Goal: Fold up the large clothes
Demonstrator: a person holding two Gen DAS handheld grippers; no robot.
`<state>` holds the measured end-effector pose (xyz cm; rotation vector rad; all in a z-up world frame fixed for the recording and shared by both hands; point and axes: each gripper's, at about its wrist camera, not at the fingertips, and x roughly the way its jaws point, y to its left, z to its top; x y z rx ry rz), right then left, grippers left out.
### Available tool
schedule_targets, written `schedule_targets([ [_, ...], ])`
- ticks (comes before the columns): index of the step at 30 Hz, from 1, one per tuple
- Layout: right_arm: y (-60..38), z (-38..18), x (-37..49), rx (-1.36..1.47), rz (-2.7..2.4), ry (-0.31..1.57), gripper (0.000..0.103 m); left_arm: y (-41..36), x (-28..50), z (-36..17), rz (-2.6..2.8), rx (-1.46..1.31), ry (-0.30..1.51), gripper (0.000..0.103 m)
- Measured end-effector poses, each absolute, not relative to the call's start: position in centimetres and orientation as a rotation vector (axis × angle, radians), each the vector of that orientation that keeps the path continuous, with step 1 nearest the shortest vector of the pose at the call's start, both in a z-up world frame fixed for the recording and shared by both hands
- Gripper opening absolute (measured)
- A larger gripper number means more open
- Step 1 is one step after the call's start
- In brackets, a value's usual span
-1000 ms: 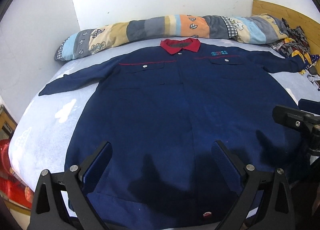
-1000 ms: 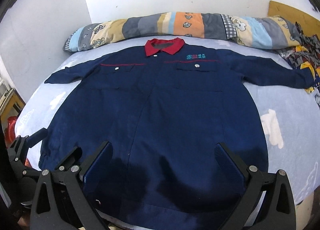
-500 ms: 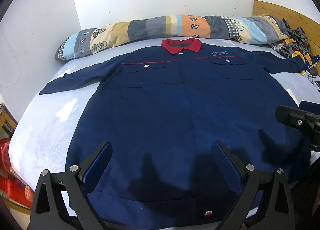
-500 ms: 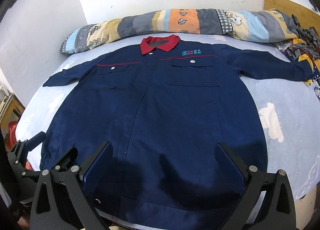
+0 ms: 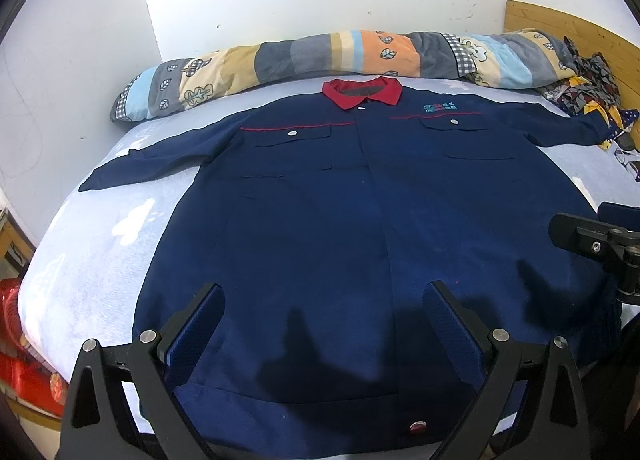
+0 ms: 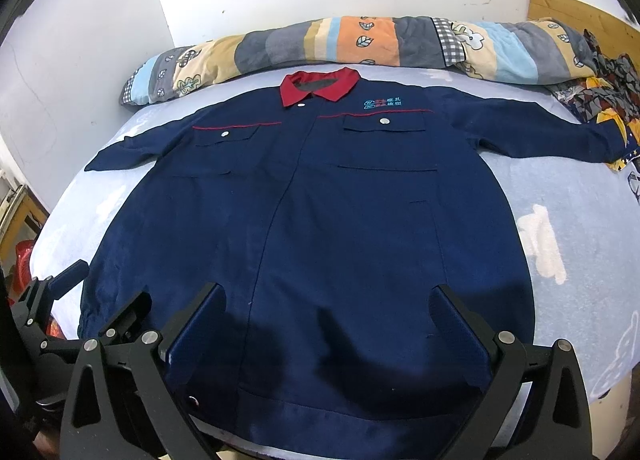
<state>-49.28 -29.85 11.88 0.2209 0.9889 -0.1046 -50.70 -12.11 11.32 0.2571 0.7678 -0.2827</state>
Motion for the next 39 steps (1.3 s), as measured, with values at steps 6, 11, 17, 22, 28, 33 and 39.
schedule_targets([
  [6,-29.9,11.9,-49.3,0.22,-0.105,0.99,0.102,-12.0,-49.9,10.6,-0.287,0.262,0.766,0.101],
  [11,-30.0,11.8,-49.4,0.22,-0.105,0.991,0.102,-12.0,-49.8,10.4,-0.286,0.265,0.764,0.101],
  [17,-30.3,11.7,-49.5,0.223,-0.107,0.99,0.102,-12.0,-49.4,10.2,-0.287,0.26,0.768,0.101],
  [22,-31.5,12.0,-49.7,0.247,-0.125,0.985,0.102,-12.1,-46.9,11.0,-0.274,0.216,0.762,0.101],
  [28,-37.0,12.1,-49.8,0.41,-0.22,0.972,0.102,-13.5,-41.6,11.0,-0.206,0.274,0.701,0.1],
  [33,-43.7,12.6,-50.5,0.588,-0.324,0.918,0.102,-15.1,-39.6,10.3,-0.247,0.265,0.74,0.1],
  [39,-51.4,13.9,-50.9,0.764,-0.354,0.879,0.102,-15.5,-39.4,10.6,-0.327,0.315,0.664,0.1],
])
